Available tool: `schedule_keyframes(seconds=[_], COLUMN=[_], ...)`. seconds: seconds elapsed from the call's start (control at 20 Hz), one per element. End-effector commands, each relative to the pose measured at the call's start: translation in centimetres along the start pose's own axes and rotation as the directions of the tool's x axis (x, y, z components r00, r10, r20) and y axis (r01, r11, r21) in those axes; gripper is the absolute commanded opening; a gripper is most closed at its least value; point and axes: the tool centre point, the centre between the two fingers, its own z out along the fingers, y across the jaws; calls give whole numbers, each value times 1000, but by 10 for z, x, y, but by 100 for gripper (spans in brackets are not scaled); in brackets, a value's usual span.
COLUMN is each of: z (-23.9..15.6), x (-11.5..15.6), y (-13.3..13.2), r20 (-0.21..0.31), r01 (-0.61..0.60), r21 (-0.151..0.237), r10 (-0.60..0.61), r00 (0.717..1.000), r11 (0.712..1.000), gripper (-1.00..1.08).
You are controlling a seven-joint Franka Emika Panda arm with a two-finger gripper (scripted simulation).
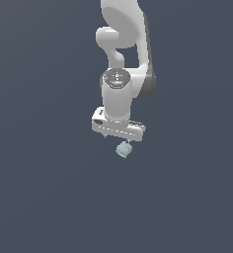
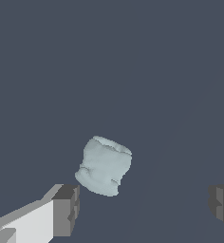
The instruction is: Pick up the object and move it to a goal position.
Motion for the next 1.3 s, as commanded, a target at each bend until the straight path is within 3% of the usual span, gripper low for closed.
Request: schedule_keyframes(seconds=[0.0,0.65,1.25], z=[8,42,51], x=[-2,-13,-16], y=[-5,-27,-32], r20=[0,-2,-3], r01=[-57,-313,-378], r21=[0,-4,-6], r10=[57,313,378], r00=[998,950,926], r11=[998,950,926], gripper=[100,100,100])
